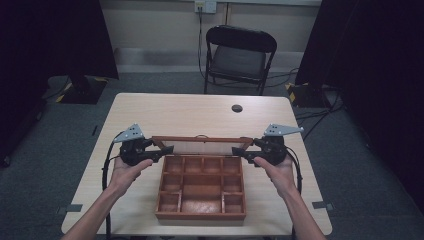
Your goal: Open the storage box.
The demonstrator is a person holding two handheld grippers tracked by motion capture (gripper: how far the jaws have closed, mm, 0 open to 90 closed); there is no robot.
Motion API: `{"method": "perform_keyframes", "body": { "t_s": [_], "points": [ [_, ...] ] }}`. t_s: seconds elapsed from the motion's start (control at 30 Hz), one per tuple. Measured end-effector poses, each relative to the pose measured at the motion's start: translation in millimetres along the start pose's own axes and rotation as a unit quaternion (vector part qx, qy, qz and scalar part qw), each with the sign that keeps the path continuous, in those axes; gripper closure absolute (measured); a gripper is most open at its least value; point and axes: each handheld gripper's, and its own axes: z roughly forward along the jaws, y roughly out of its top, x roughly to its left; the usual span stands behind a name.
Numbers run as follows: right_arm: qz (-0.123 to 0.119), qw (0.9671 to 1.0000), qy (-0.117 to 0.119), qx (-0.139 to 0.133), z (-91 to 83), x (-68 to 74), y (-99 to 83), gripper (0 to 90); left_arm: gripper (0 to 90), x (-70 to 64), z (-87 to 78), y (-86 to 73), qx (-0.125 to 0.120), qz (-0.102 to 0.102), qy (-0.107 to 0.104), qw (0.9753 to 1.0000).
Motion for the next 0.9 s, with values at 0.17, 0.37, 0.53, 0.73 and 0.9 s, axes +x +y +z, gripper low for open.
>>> {"method": "perform_keyframes", "body": {
  "t_s": [0.17, 0.37, 0.53, 0.73, 0.9],
  "points": [
    [0.005, 0.9999, -0.008, 0.007, 4.8, -5.6, -1.8, 38.4, 49.6, 2.6, 1.9, 1.4, -0.001, -0.002, 0.001, 1.0],
    [0.01, 0.9998, -0.013, 0.013, 10.7, -11.4, -4.9, 40.9, 50.4, 6.3, 4.3, 3.3, 0.0, -0.002, 0.001, 1.0],
    [0.015, 0.9997, -0.018, 0.01, 14.4, -16.0, -10.4, 44.1, 50.4, 7.4, 6.4, 2.1, 0.002, -0.002, 0.002, 1.0],
    [0.022, 0.9994, -0.022, 0.014, 16.4, -23.4, -16.0, 45.6, 50.7, 9.7, 9.4, 3.0, 0.004, -0.005, 0.008, 0.9999],
    [0.022, 0.9995, -0.022, 0.009, 17.3, -26.2, -16.1, 45.0, 50.9, 12.8, 12.3, 2.6, 0.008, -0.005, 0.01, 0.9999]
  ]
}}
